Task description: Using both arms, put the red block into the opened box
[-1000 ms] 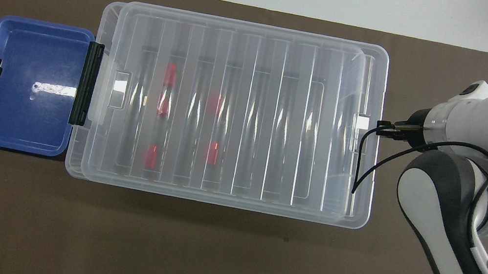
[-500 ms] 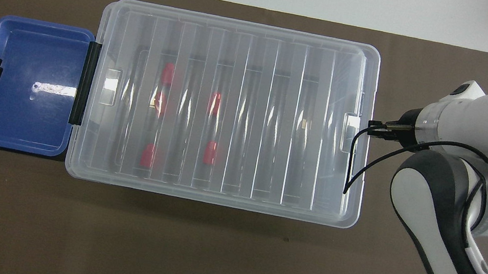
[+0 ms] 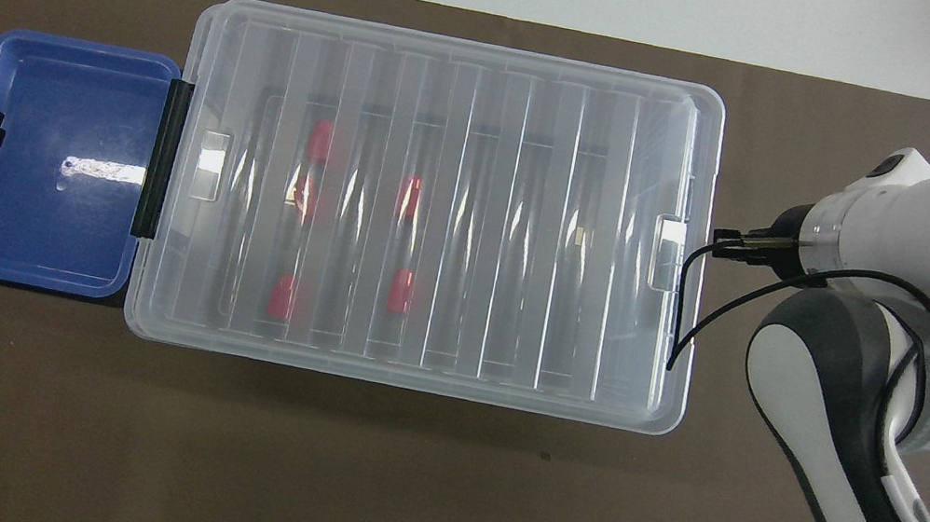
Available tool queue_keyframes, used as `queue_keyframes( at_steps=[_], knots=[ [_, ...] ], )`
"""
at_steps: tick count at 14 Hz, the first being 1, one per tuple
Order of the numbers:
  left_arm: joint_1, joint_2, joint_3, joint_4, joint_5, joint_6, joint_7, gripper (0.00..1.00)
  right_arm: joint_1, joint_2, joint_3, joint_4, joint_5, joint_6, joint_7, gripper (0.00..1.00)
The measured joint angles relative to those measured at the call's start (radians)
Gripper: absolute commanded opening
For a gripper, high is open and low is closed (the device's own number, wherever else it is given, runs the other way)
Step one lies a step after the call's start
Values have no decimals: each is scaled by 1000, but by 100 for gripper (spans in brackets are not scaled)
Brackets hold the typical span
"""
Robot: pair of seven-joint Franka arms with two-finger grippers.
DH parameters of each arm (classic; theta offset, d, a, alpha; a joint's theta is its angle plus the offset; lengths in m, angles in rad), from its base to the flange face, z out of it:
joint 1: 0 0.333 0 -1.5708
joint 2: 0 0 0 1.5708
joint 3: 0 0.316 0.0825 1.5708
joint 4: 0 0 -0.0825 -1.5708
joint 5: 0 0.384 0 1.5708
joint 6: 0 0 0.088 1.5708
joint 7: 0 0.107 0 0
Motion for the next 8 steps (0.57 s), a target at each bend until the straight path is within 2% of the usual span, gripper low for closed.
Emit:
queue_keyframes(
  at_steps=[5, 8],
  knots=[
    [0, 0, 5, -1, 0, 0, 0, 100, -34, -59, -21, 93, -39, -177, 0, 100],
    [1, 0, 10, -1, 0, 0, 0, 100, -90, -95, -24, 201, -41, -394, 2, 100]
  ],
)
